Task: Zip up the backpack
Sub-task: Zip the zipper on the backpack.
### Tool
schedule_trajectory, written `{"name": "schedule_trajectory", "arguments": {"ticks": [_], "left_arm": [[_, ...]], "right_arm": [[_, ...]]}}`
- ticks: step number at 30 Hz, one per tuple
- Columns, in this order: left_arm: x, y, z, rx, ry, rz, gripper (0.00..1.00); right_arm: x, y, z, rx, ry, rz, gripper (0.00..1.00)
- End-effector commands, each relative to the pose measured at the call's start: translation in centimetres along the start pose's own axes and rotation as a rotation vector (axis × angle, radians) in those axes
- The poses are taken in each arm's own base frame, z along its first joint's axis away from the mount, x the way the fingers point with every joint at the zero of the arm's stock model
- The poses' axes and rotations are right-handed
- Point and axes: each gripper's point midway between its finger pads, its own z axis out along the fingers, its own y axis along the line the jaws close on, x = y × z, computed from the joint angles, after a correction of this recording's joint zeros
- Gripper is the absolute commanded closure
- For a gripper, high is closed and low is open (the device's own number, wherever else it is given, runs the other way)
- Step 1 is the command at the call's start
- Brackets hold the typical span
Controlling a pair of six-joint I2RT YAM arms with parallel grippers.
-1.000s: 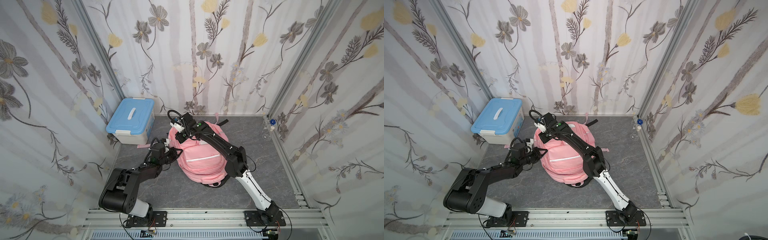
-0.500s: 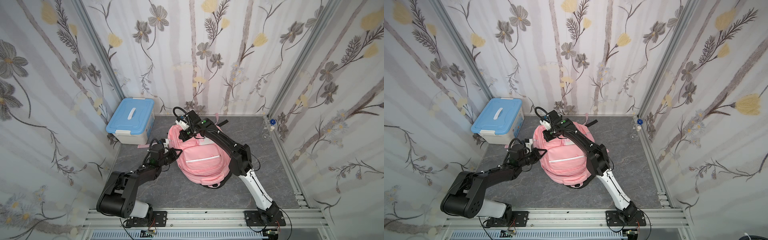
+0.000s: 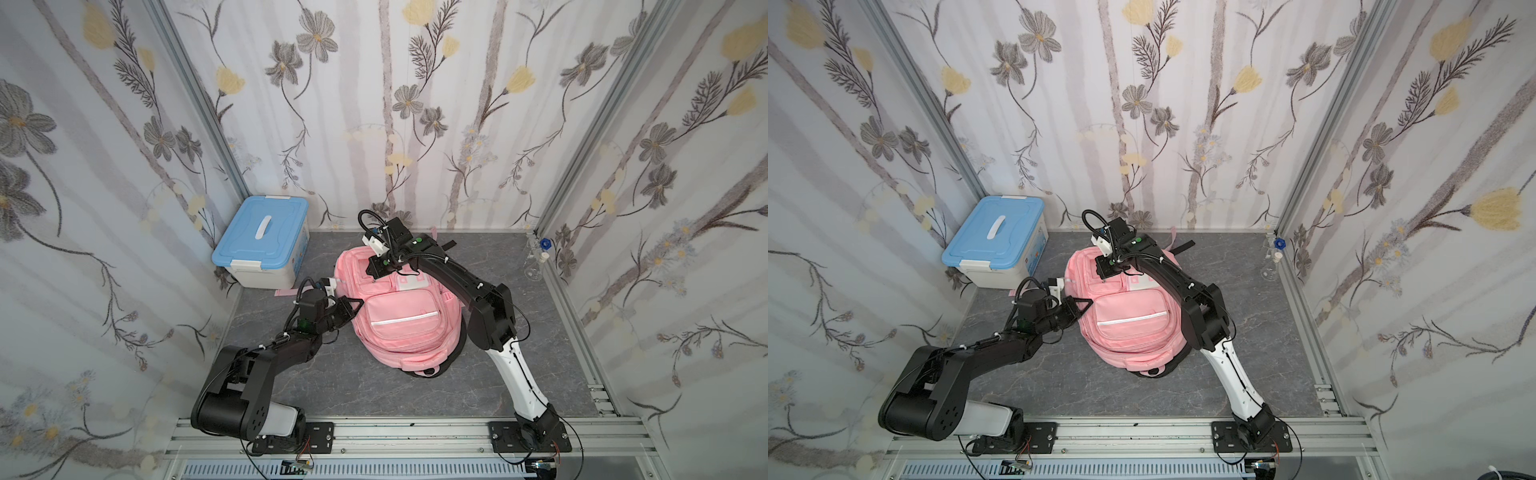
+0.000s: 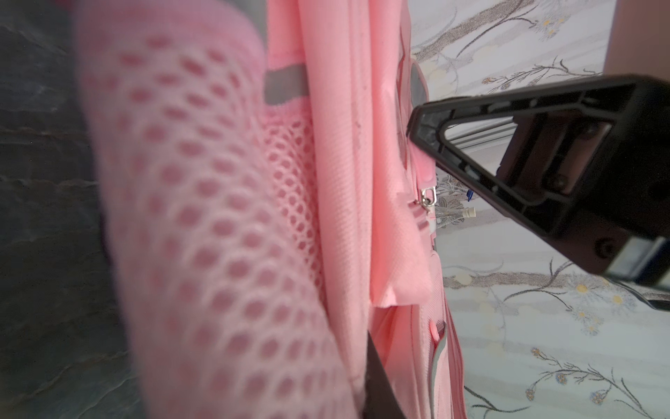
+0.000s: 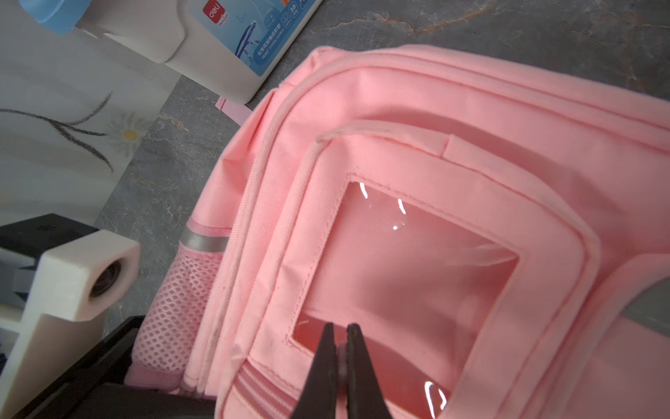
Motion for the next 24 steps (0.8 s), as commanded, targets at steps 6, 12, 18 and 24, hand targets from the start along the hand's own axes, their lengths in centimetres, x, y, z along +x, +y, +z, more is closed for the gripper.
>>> {"name": "schedule_trajectory", "arguments": {"ticks": [6,12,18,24], "left_arm": [[-2.0,-2.2,-0.4,0.075,-0.076,0.076,1.00],[-2.0,-2.3,-0.6,0.069,-0.079,0.081,1.00],[-2.2,-2.4,-0.8,0.060,-0.088,0.087,1.00],[-2.3,-2.2,-0.6,0.054,-0.081,0.082,1.00]], "right_arm": [[-1.2,-3.5,-0.9,0.115,-0.075,0.005,1.00],[-0.8,-5.8,-1.1,0.190,-0.072,0.002,1.00],[-0.4,-7.8,-1.5,0.288,-0.068,-0.013,1.00],[-0.5,-8.0,-2.4,0.287,-0.081,-0.013,0.94]]}}
